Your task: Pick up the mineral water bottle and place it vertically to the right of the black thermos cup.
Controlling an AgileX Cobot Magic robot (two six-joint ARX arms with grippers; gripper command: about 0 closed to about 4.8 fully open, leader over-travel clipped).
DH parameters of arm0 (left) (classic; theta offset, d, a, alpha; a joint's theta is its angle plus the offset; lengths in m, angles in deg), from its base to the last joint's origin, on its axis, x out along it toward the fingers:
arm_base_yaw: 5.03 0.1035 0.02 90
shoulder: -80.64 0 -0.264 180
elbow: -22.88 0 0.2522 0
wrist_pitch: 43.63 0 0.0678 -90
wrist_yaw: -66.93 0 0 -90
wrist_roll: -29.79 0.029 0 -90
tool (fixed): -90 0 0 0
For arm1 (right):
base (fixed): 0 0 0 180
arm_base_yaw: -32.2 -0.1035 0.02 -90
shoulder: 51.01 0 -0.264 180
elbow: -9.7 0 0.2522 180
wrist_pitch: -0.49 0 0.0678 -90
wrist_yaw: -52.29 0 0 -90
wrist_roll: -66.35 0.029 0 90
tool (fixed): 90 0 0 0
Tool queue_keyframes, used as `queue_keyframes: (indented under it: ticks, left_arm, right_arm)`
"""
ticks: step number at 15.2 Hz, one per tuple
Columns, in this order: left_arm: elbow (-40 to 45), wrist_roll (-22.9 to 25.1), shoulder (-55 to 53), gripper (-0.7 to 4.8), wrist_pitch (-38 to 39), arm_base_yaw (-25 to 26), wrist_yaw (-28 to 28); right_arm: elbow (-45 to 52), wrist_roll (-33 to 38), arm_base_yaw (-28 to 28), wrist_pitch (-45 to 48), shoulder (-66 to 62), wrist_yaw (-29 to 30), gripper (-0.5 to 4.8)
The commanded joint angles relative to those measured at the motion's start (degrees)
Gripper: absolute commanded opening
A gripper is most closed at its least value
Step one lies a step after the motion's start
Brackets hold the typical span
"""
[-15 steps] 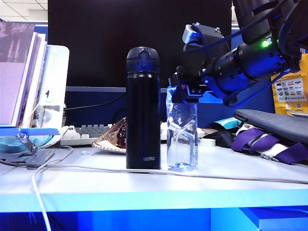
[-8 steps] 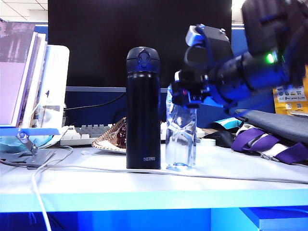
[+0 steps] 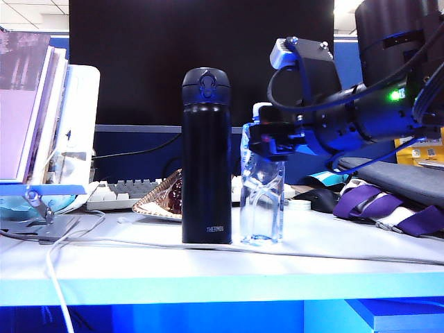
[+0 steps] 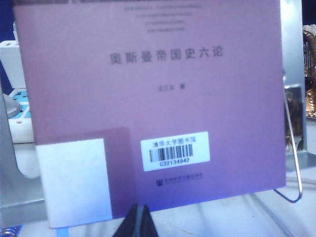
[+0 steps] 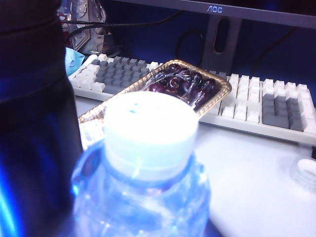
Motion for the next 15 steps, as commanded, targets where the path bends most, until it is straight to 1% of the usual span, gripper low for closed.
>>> queue_keyframes:
  ticks: [1, 5, 8, 10, 14, 15]
  left_arm:
    - [0.02, 0.04, 0.17, -0.05, 0.70, 0.11, -0.17]
    - [0.02, 0.04, 0.17, -0.05, 0.70, 0.11, -0.17]
    - [0.02, 0.04, 0.17, -0.05, 0.70, 0.13, -0.17]
    - [0.02, 0.04, 0.17, -0.05, 0.70, 0.11, -0.17]
    - [0.02, 0.04, 0.17, -0.05, 0.70, 0.11, -0.17]
    - [0.02, 0.04, 0.17, -0.05, 0.70, 0.11, -0.17]
  right_arm:
    - [-0.20, 0.02, -0.04, 2.97, 0.37, -0.24, 4.07]
    - [-0.24, 0.02, -0.04, 7.21, 0.39, -0.22, 4.07]
    - [-0.26, 0.07, -0.04, 7.72, 0.42, 0.24, 4.10]
    - [-0.26, 0.26, -0.04, 10.23, 0.83, 0.22, 4.09]
    - [-0.26, 0.48, -0.02, 9.73, 6.45, 0.17, 4.09]
    - [-0.26, 0.48, -0.02, 9.68, 9.14, 0.09, 3.82]
